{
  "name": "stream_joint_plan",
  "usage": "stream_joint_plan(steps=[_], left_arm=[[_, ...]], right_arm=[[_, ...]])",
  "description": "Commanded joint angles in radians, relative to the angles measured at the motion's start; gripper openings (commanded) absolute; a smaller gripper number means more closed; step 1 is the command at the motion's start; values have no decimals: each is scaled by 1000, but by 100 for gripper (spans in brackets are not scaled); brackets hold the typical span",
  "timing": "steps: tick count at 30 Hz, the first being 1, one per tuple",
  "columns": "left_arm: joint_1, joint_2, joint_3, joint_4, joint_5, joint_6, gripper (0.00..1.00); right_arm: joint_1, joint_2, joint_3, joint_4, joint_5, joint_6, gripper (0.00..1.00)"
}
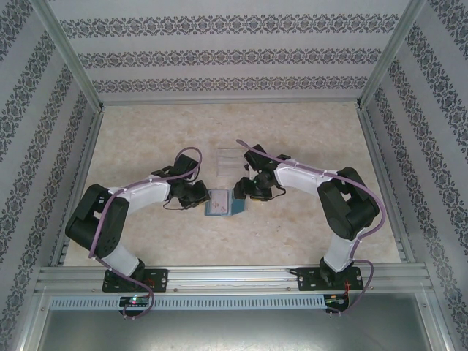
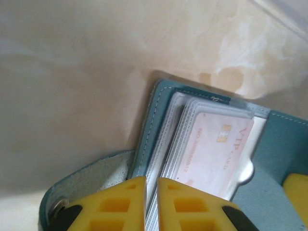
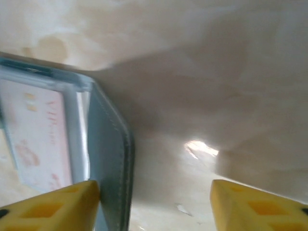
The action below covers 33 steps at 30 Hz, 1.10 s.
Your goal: Take the credit cards out of the card holder
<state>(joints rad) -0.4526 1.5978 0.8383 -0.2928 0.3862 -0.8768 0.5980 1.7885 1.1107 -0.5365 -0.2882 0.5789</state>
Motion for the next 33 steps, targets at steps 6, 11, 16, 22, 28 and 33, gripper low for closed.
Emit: stream_joint_plan(steps=[6, 11, 16, 22, 28, 33], left_arm=[[-9, -42, 37, -62, -38, -24, 14], [-10, -21, 71, -71, -34, -18, 14], [-9, 23, 110, -81, -31, -9, 14], [-10, 88, 132, -71, -12, -2, 13], [-10, 111, 89, -54, -3, -2, 11], [-9, 125, 70, -65, -18, 7, 10]], right_arm=[[6, 0, 22, -178, 318, -145, 86], [13, 26, 8, -153, 375, -188, 89], [34, 70, 6, -109, 386, -228, 89], [68, 78, 7, -74, 368, -246, 89], [73, 59, -24, -57, 361, -231, 89], [71, 41, -47, -67, 434, -229, 98]])
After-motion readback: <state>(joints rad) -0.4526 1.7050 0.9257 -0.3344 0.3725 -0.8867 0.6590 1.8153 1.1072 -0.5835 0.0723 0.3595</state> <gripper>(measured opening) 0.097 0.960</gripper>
